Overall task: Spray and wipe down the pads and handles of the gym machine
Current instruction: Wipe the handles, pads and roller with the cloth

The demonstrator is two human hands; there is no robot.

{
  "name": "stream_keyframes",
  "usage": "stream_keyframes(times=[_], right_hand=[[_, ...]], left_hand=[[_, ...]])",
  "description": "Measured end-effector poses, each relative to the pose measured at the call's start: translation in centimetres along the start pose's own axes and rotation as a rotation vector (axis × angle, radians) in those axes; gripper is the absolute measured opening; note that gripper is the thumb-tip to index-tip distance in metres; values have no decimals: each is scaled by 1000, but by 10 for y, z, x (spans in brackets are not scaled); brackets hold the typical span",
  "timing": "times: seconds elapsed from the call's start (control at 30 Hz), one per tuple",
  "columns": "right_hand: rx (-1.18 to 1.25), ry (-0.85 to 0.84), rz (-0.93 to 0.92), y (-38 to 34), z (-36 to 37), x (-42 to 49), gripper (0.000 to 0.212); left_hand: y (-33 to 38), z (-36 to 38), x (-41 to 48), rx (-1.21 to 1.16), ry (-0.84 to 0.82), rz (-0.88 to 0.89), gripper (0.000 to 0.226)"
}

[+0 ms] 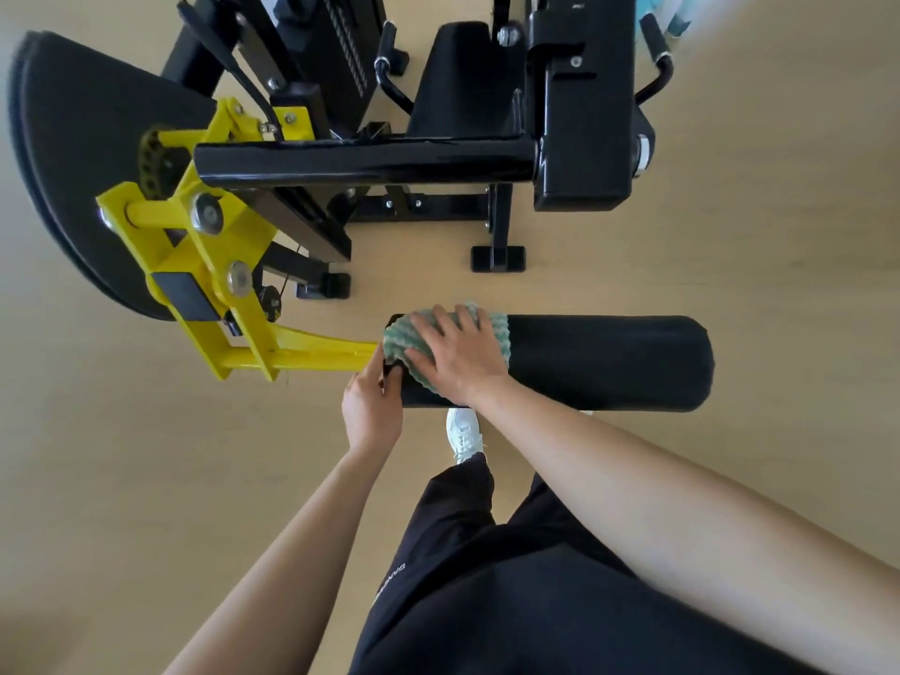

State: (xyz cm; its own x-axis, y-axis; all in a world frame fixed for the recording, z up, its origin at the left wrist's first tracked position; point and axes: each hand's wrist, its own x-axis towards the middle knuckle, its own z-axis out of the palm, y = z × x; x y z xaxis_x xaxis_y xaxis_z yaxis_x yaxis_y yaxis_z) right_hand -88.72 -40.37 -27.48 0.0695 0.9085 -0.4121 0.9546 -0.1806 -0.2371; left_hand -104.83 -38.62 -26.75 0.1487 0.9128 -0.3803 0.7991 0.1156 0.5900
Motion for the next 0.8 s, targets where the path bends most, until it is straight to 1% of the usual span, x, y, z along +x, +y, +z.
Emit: stream_keyframes(times=[0.07, 0.13, 0.3, 0.4, 0.5, 0.57, 0.63, 0.7, 0.8], right_hand=[[-23, 29, 52, 22, 4, -19, 71], [-22, 61, 127, 49, 7, -42, 74], [4, 152, 386, 122, 12, -98, 71], [29, 187, 554, 157, 16, -123, 71], [80, 211, 698, 189, 18, -142, 75], [137, 215, 762, 204, 18, -149, 82], [155, 205, 774, 213, 17, -149, 85], [138, 195, 773, 213, 15, -146, 80], [145, 205, 771, 211, 13, -139, 70]], left_hand=[[-3, 1, -2, -23, 8, -22, 46], [-3, 2, -6, -17, 19, -47, 48], [17, 2, -3, 176, 116, -118, 41], [31, 2, 14, 198, 134, -114, 44], [42, 2, 37, 257, 68, -67, 55], [51, 1, 52, 280, -19, -59, 64], [52, 5, 65, 282, -146, -63, 66], [48, 9, 70, 291, -229, -20, 65], [41, 9, 60, 335, -203, 71, 62]])
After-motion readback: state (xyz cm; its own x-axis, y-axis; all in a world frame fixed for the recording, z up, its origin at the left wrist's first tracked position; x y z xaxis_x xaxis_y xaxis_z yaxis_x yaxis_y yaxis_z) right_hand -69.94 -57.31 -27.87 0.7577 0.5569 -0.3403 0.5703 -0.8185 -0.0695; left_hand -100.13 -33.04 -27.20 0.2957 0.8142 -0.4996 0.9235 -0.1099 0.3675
